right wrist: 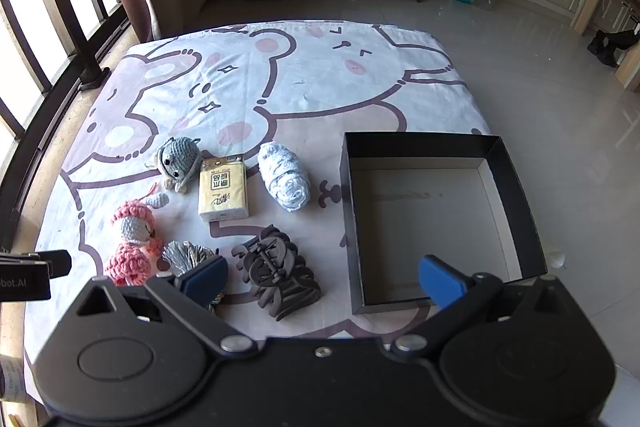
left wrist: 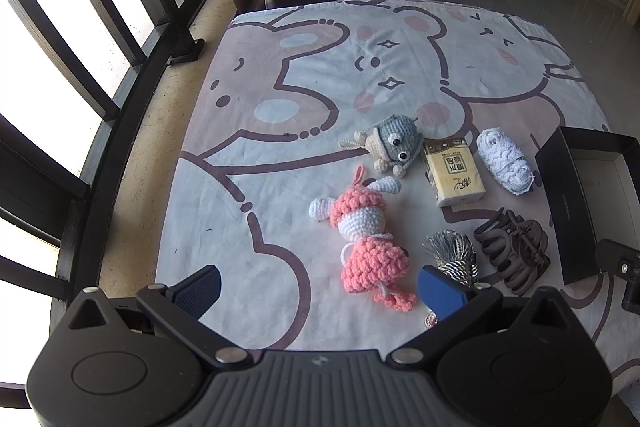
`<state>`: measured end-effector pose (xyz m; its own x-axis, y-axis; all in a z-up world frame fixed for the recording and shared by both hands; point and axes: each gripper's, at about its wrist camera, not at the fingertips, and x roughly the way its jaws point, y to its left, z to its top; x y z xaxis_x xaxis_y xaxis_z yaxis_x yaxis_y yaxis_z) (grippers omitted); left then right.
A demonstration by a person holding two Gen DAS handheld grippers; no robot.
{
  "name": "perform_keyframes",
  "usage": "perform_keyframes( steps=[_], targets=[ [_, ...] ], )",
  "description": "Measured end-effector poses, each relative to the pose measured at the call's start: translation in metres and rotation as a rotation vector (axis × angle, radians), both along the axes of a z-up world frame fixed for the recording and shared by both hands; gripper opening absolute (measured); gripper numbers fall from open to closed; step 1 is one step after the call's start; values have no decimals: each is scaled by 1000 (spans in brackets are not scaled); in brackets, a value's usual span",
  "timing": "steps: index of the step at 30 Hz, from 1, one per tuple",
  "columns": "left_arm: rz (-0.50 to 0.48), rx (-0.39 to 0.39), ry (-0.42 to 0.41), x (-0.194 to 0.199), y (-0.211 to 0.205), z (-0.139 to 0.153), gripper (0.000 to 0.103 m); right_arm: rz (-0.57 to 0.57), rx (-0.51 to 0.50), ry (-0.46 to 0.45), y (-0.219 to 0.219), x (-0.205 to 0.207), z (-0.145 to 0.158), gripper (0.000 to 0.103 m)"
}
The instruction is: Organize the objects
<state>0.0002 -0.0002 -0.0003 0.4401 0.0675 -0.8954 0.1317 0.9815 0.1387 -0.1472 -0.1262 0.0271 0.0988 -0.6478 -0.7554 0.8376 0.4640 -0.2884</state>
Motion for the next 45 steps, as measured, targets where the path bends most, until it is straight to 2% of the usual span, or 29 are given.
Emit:
perform_keyframes(
  steps=[16, 45],
  targets=[
    [-21, -10, 3, -1, 0, 1, 103, -12, -1, 4, -1, 1, 0, 103],
    [-120, -39, 13, -1, 0, 1, 103, -29, 4, 15, 0, 0, -4, 103]
  ],
)
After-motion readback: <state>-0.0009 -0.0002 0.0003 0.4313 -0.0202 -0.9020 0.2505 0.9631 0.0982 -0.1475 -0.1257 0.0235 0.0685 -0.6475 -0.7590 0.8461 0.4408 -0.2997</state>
